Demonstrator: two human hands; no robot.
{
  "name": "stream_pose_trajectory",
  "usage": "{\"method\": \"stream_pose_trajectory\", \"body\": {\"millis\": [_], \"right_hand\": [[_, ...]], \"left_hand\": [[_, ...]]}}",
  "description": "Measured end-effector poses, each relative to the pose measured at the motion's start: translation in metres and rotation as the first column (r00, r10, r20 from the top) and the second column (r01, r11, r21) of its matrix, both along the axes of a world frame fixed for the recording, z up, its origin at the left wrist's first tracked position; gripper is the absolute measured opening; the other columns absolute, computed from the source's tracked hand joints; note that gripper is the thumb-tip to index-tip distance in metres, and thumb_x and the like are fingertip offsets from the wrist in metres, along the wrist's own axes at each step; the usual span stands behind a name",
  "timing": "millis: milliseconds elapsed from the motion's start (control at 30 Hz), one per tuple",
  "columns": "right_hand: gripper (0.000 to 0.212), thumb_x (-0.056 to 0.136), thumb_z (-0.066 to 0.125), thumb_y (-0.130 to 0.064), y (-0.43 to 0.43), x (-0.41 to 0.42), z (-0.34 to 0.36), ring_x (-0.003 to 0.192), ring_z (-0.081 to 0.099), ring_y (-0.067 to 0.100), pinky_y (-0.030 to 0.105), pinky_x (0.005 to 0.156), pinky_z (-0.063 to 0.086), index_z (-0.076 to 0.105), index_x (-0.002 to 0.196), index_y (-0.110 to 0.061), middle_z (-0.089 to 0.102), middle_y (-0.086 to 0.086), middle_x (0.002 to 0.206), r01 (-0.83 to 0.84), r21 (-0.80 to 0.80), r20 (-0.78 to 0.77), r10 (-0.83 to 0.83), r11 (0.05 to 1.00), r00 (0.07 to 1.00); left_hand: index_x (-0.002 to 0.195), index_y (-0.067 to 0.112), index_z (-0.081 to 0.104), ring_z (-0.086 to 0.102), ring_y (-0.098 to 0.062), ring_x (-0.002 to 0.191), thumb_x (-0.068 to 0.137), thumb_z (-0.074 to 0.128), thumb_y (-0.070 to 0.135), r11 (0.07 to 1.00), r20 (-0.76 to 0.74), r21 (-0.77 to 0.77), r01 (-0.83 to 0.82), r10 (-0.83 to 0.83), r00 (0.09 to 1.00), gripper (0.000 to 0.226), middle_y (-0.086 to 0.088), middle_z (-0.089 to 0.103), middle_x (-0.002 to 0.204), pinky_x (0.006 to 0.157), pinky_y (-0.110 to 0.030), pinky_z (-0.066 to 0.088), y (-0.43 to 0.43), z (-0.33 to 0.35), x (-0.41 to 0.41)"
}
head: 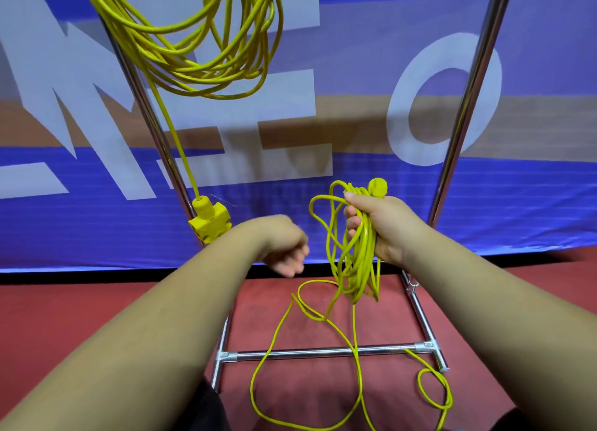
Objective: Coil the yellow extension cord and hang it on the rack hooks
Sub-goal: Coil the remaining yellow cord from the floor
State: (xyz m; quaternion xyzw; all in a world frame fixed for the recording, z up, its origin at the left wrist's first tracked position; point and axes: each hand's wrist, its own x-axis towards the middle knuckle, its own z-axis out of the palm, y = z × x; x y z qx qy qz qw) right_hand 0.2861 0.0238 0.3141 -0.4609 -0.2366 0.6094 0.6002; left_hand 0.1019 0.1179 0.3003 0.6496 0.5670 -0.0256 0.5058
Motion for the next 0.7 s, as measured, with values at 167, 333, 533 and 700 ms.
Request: {"method": "stream_pose_trajectory", "body": {"millis": [167, 333, 533, 700], "right_hand": [[0.014, 0.106, 0.059, -0.017, 0.005, 0.020, 0.013, 0.044, 0.045, 0.005, 0.022, 0.042, 0.040, 0.055, 0.092, -0.016, 0.051, -0.004, 0.065, 0.083, 0.017, -0.210, -0.077, 0.996, 0.975], [0.016, 0.106, 0.058, -0.019, 0.007, 0.039, 0.018, 0.042, 0.041, 0.003, 0.020, 0.038, 0.035, 0.053, 0.091, -0.018, 0.048, -0.006, 0.065, 0.089, 0.053, -0.295, -0.069, 0.995, 0.953], [0.014, 0.108, 0.054, -0.020, 0.010, 0.050, 0.020, 0.042, 0.041, 0.002, 0.019, 0.038, 0.034, 0.053, 0.095, -0.018, 0.047, -0.007, 0.065, 0.151, 0.064, -0.339, -0.121, 0.986, 0.933], [0.013, 0.107, 0.059, -0.024, 0.010, 0.056, 0.019, 0.044, 0.044, 0.002, 0.020, 0.041, 0.036, 0.057, 0.095, -0.019, 0.052, -0.009, 0.065, 0.229, 0.045, -0.268, -0.209, 0.972, 0.940]], "left_hand": [[0.140, 0.015, 0.059, 0.061, -0.013, 0.120, 0.098, 0.067, 0.012, 0.795, -0.181, -0.062, 0.603, -0.603, 0.777, 0.043, -0.001, 0.066, 0.136, 0.097, -0.032, 0.048, -0.010, -0.049, -0.006], [0.147, 0.014, 0.056, 0.057, -0.008, 0.128, 0.101, 0.063, 0.003, 0.674, -0.052, 0.062, 0.736, -0.735, 0.677, 0.048, -0.002, 0.062, 0.143, 0.114, -0.029, 0.043, -0.028, -0.074, 0.005], [0.113, 0.005, 0.075, 0.070, 0.002, 0.090, 0.095, 0.072, 0.004, 0.707, 0.021, 0.081, 0.703, -0.706, 0.708, 0.019, 0.003, 0.077, 0.100, 0.085, -0.015, 0.051, -0.020, -0.059, -0.001], [0.086, 0.011, 0.069, 0.070, -0.021, 0.072, 0.083, 0.087, 0.011, 0.861, -0.059, 0.249, 0.444, -0.444, 0.894, 0.018, -0.008, 0.073, 0.077, 0.072, -0.043, 0.063, 0.001, -0.036, -0.011]]}}
